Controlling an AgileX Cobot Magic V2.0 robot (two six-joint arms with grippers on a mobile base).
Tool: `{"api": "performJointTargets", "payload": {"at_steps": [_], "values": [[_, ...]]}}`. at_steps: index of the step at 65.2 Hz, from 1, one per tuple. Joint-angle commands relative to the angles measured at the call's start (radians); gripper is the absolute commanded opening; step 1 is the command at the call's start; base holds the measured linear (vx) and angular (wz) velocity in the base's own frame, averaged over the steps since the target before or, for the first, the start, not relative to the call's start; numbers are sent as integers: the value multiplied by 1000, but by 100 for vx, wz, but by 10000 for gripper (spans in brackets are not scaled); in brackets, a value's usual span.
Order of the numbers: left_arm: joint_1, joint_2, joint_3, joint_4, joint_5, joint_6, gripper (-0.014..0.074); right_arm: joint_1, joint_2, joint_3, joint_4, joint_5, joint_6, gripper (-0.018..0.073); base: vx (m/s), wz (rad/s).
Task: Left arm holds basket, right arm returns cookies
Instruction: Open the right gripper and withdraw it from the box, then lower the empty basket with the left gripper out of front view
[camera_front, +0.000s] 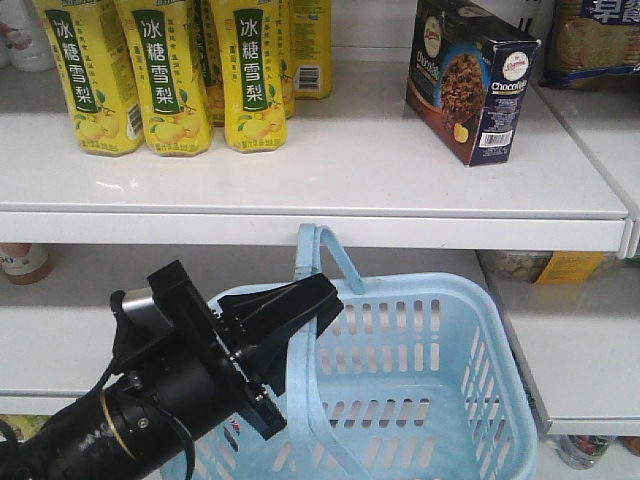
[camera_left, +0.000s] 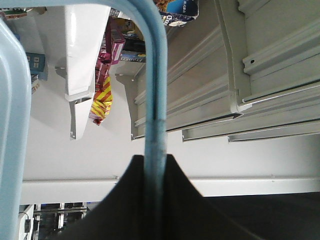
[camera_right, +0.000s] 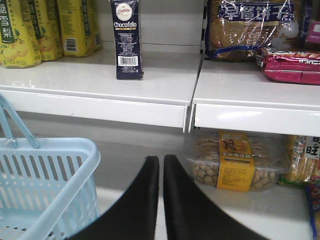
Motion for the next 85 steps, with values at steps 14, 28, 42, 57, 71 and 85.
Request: {"api": "performJointTargets", "payload": {"at_steps": [14, 28, 42, 57, 71, 85], "values": [[7, -31, -27, -60, -252, 7, 0, -4, 17, -21, -7, -72, -1, -11, 0, 0], [6, -128, -27, -45, -70, 6, 0, -4, 17, -21, -8, -72, -1, -11, 0, 0], [6, -277, -10, -15, 216, 0, 0, -4, 17, -21, -8, -69, -1, -11, 0, 0], [6, -422, 166, -16, 228, -17, 0, -4, 17, -21, -8, -69, -1, -11, 0, 0], [9, -592, 332, -27, 262, -16, 0, -4, 17, -21, -8, -69, -1, -11, 0, 0], [33, -759, 421, -41, 390, 59, 0, -4, 17, -21, -8, -69, -1, -11, 0, 0]]}}
